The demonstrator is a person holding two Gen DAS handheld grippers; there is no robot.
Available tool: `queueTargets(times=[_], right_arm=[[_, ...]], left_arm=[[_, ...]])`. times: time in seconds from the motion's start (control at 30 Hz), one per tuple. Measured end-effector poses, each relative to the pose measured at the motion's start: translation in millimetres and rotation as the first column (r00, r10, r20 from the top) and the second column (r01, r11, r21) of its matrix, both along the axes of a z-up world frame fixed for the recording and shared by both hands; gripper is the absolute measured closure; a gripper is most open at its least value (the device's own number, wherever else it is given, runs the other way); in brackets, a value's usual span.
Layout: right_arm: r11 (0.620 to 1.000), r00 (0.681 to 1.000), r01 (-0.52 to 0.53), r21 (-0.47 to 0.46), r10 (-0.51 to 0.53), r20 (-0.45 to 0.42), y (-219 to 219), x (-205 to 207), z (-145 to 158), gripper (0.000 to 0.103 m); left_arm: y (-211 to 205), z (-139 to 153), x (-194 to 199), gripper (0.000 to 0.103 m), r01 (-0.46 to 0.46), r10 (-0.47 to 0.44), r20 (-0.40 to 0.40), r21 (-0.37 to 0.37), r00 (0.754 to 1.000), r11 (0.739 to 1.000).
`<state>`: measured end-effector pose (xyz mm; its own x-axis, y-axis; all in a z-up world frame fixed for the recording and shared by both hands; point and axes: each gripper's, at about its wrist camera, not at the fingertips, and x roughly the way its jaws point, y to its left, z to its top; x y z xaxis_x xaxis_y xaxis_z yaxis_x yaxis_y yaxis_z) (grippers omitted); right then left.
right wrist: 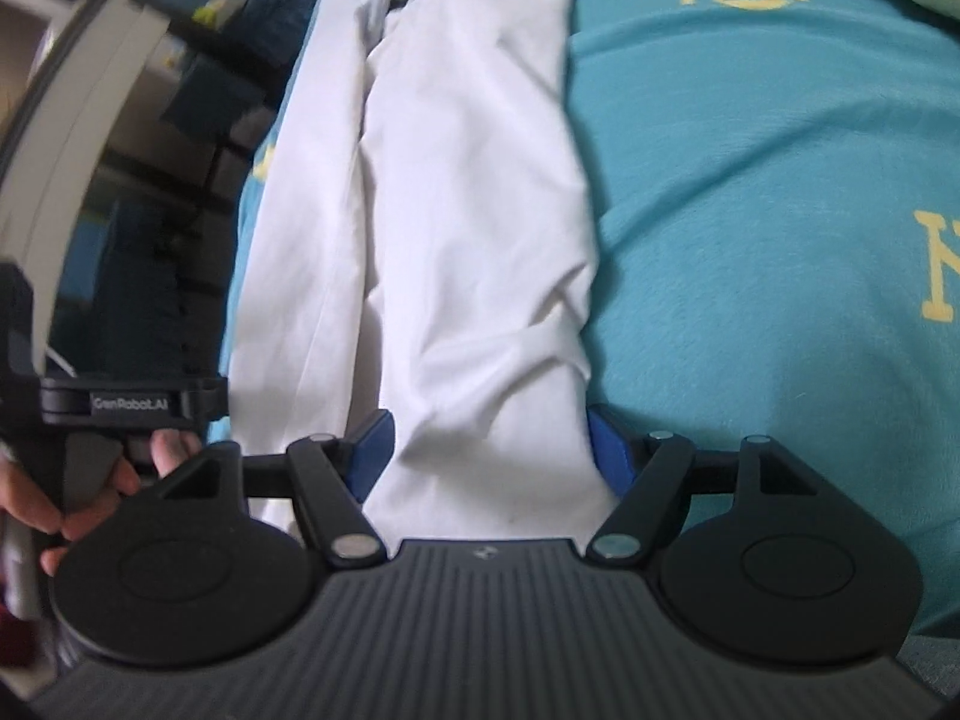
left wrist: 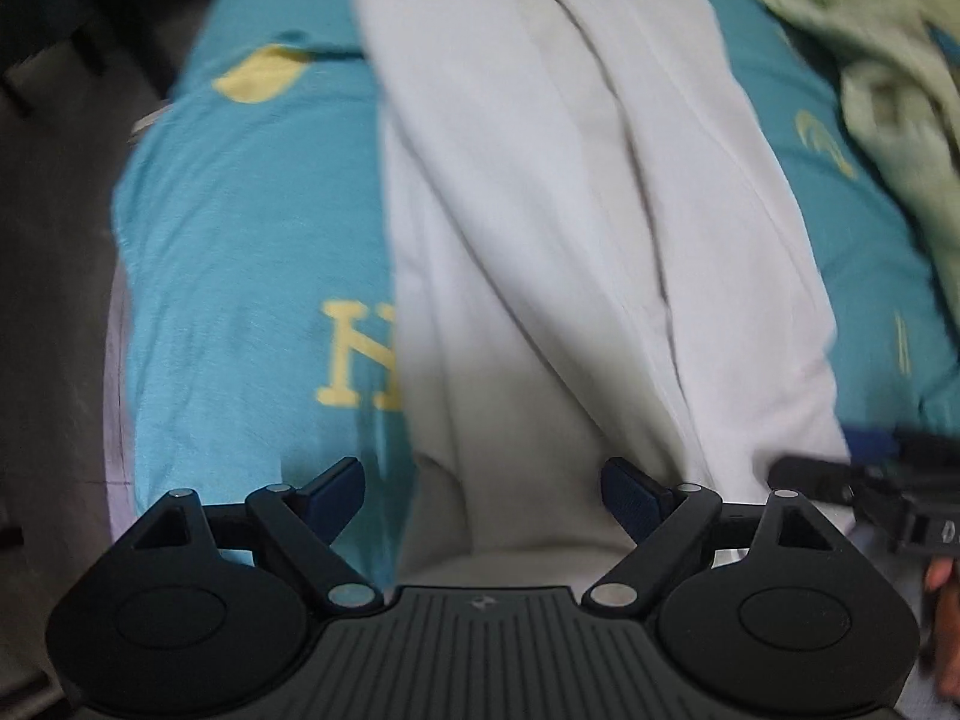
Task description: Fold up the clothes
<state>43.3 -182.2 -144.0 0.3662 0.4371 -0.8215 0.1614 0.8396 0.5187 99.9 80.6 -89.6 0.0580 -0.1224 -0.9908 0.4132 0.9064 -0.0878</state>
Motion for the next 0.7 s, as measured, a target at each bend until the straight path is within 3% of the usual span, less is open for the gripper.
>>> queueTargets(times=[0.17,0.2,0.27,0.3,0.4,0.5,0.57,0.63,0.7], right_arm=[[0.992,0.994,-0.108,-0.073,0.109,0.012,24,-9,5,0.037],[0.987,0.991,-0.129,-0.091,0.131,0.016,29,-11,7,0.043],[0.976,0.988,-0.148,-0.158,0.153,0.026,36,-15,9,0.070],[0.969,0.986,-0.155,-0.193,0.164,0.030,40,-17,10,0.088],[0.973,0.986,-0.134,-0.188,0.150,0.071,35,-20,19,0.092],[0.989,0.989,-0.064,-0.131,0.080,0.123,18,-24,33,0.093],[0.996,0.986,-0.020,-0.090,0.035,0.165,3,-30,47,0.093],[0.998,0.977,0.013,-0.061,0.000,0.211,-12,-34,64,0.093],[0.998,0.968,0.038,-0.050,-0.024,0.250,-19,-30,82,0.093]], left_arm=[[-28,-10,-29,0.026,0.150,-0.148,-0.083,0.016,0.985,0.989],[-31,-11,-34,0.035,0.161,-0.158,-0.079,0.027,0.984,0.987],[-37,-11,-43,0.044,0.189,-0.187,-0.049,0.058,0.981,0.980],[-39,-10,-46,0.055,0.194,-0.193,-0.033,0.071,0.981,0.978],[-33,0,-47,0.085,0.150,-0.152,0.023,0.082,0.988,0.985],[-14,24,-46,0.090,0.059,-0.057,0.066,-0.028,0.996,0.998],[-2,48,-49,0.091,-0.002,0.017,0.106,-0.144,0.994,0.990],[9,74,-52,0.092,-0.078,0.118,0.126,-0.282,0.985,0.956],[15,96,-53,0.092,-0.157,0.224,0.127,-0.401,0.966,0.903]])
